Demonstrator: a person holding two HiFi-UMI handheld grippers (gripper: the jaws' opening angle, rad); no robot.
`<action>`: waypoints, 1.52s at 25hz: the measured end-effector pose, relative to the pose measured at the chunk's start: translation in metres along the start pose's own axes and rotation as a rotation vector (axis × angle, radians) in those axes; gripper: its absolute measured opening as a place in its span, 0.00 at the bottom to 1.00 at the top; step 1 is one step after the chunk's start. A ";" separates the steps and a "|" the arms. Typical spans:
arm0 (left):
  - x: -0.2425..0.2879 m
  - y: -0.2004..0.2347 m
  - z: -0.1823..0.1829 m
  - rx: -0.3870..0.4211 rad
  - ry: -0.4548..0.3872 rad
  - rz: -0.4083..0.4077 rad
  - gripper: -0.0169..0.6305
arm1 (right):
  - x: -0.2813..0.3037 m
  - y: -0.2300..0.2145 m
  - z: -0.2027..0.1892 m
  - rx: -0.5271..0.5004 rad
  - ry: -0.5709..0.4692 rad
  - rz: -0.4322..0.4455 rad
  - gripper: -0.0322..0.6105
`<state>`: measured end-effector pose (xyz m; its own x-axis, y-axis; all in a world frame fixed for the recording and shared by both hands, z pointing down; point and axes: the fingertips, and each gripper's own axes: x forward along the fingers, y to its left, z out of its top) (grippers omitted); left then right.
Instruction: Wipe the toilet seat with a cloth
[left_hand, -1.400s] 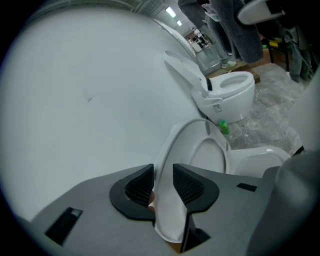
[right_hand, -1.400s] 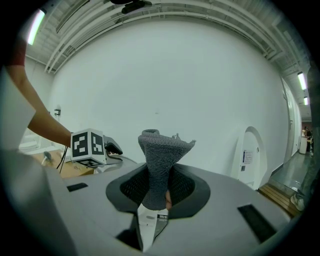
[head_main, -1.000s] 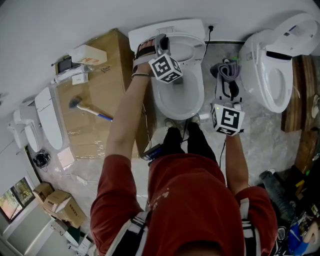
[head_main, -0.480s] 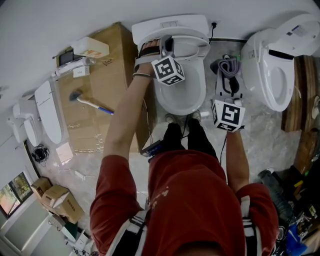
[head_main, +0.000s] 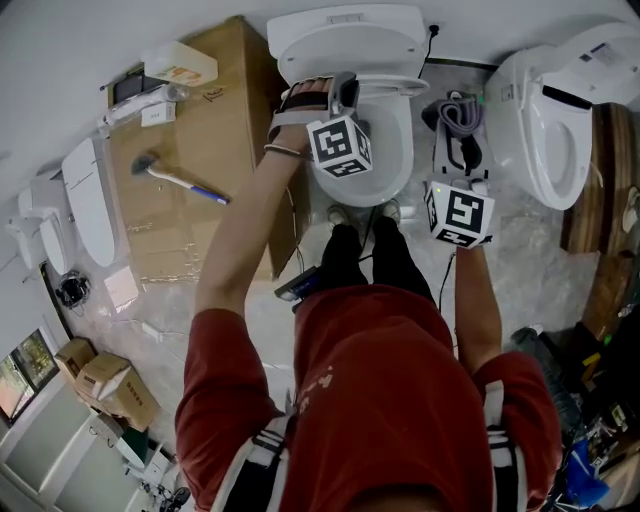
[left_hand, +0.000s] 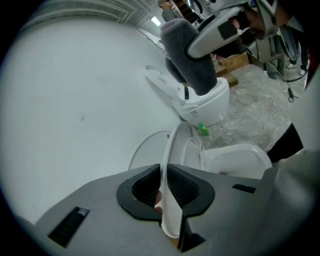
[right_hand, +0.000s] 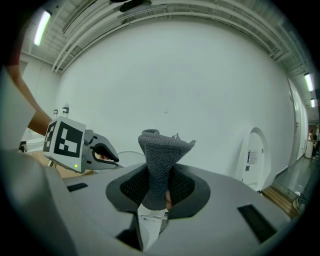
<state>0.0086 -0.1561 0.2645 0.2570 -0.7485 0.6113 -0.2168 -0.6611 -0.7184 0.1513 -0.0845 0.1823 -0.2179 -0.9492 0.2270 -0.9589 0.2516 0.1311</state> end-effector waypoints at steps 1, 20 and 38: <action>-0.004 -0.007 0.000 0.005 -0.006 -0.010 0.10 | -0.002 0.001 -0.002 -0.003 0.002 0.001 0.19; -0.066 -0.174 -0.007 0.063 -0.036 -0.411 0.12 | -0.019 0.025 -0.042 -0.036 0.077 0.026 0.19; -0.069 -0.312 -0.028 0.016 0.001 -0.686 0.22 | -0.022 0.043 -0.114 -0.029 0.173 0.062 0.19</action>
<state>0.0323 0.1004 0.4556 0.3304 -0.1606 0.9301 0.0088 -0.9848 -0.1732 0.1359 -0.0313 0.2930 -0.2394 -0.8855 0.3982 -0.9386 0.3161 0.1385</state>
